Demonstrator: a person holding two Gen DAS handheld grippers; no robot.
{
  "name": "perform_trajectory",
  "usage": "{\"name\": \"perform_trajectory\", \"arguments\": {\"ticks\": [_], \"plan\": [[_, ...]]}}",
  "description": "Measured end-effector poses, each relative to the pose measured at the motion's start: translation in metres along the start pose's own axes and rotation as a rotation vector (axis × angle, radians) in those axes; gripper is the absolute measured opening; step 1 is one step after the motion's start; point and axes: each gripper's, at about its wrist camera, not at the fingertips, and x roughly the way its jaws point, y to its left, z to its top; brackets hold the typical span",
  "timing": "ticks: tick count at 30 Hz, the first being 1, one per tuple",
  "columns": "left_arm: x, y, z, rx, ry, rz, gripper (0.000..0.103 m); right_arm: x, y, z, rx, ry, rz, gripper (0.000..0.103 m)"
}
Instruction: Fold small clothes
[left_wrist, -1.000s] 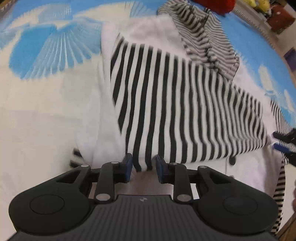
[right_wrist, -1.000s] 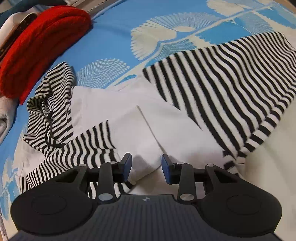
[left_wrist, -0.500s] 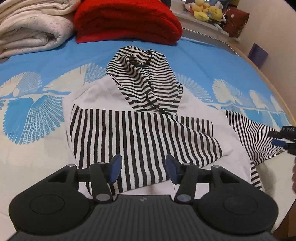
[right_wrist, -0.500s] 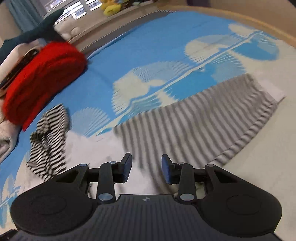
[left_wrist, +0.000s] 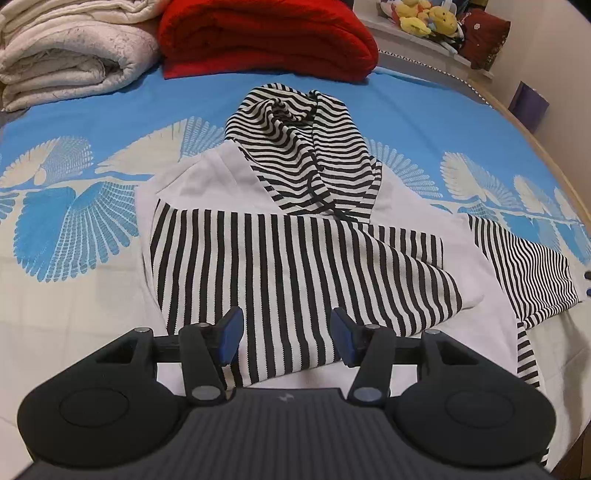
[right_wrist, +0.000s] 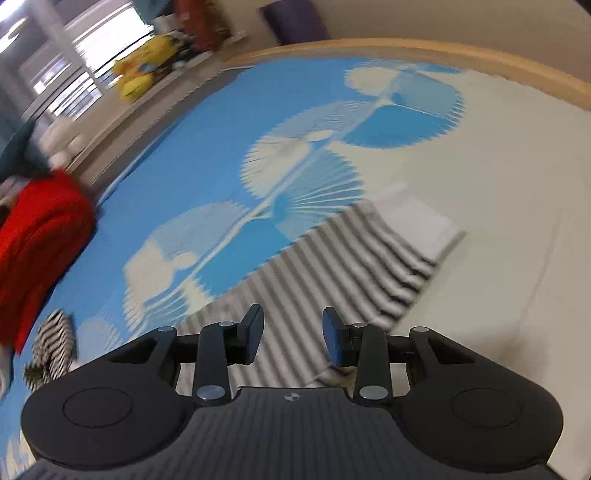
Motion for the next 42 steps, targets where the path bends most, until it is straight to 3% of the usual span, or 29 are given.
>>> {"name": "perform_trajectory", "arguments": {"ticks": [5,17,26,28,29,31,35,37,40,42], "plan": [[0.000,0.000,0.002,-0.013,-0.002,-0.003,0.057,0.017,-0.039,0.007,0.093,0.009,-0.038,0.037],[-0.001,0.009,0.006,-0.049,-0.007,0.005,0.057,0.052,-0.073,0.000,0.203,0.040,-0.100,0.038],[-0.003,0.024,0.006,-0.079,-0.005,0.013,0.057,0.066,-0.073,-0.002,0.230,-0.044,-0.087,0.037],[-0.005,0.029,0.007,-0.088,-0.009,0.016,0.057,0.068,-0.070,-0.003,0.232,-0.065,-0.095,0.022],[-0.006,0.032,0.007,-0.094,-0.012,0.016,0.057,0.069,-0.069,-0.002,0.231,-0.071,-0.105,0.007],[-0.008,0.037,0.007,-0.103,-0.013,0.020,0.057,0.067,-0.064,-0.003,0.224,-0.103,-0.143,0.006],[-0.014,0.054,0.010,-0.143,-0.025,0.026,0.057,0.048,-0.012,0.001,0.068,-0.231,-0.218,0.005],[-0.018,0.064,0.012,-0.174,-0.034,0.028,0.057,0.028,0.038,-0.001,-0.067,-0.316,-0.179,0.005],[-0.026,0.083,0.018,-0.221,-0.054,0.034,0.057,-0.014,0.127,-0.026,-0.284,-0.414,0.021,0.005],[-0.032,0.096,0.022,-0.260,-0.069,0.035,0.057,-0.046,0.183,-0.059,-0.423,-0.432,0.225,0.005]]}}
